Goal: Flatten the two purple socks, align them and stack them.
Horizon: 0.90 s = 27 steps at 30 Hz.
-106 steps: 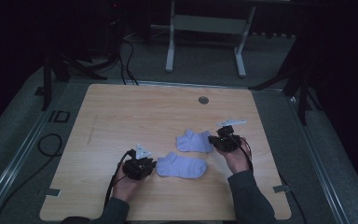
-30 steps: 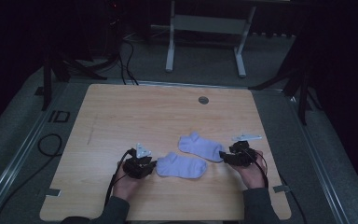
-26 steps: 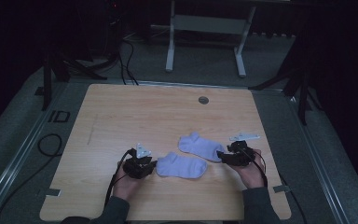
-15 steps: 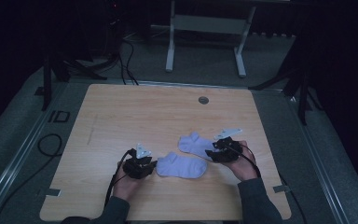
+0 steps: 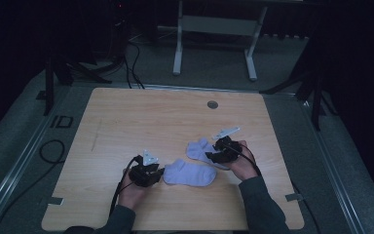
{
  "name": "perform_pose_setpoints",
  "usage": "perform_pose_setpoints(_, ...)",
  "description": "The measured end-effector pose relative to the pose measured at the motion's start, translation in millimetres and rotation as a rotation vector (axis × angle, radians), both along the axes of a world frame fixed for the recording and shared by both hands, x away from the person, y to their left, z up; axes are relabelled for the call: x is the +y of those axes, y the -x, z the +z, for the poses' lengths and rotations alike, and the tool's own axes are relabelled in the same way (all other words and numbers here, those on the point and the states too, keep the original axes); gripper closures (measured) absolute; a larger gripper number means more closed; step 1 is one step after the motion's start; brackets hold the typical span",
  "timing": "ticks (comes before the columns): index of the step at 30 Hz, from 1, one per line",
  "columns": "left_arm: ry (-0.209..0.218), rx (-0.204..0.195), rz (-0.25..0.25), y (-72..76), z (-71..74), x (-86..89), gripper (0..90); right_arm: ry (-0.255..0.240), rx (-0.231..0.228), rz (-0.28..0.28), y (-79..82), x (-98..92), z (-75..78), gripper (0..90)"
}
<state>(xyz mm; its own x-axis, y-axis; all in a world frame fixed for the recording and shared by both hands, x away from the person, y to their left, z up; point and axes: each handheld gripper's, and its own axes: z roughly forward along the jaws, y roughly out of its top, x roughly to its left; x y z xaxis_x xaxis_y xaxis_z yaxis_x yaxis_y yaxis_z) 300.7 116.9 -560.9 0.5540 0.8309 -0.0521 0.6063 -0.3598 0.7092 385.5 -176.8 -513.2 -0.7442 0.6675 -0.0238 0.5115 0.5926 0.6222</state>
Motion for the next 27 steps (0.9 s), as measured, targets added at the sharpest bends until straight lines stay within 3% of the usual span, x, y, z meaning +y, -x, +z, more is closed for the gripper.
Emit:
perform_pose_setpoints(2, -0.001, 0.000, 0.000, 0.1, 0.0, -0.1, 68.1, -0.009, 0.020, -0.002, -4.5, 2.5, -3.3, 51.7)
perform_pose_setpoints(16, -0.010, -0.004, -0.008, 0.3, 0.0, -1.0, 67.3, 0.061, 0.034, 0.021, -25.7, 28.8, -17.7, 48.8)
perform_pose_setpoints(22, -0.011, -0.005, -0.008, 0.3, 0.0, -1.2, 67.2, 0.074, 0.070, -0.003, -34.1, 31.7, -28.1, 45.7)
perform_pose_setpoints(27, -0.012, -0.006, -0.007, 0.5, -0.1, -1.4, 67.0, 0.061, 0.064, -0.011, -35.4, 31.1, -30.3, 48.2)
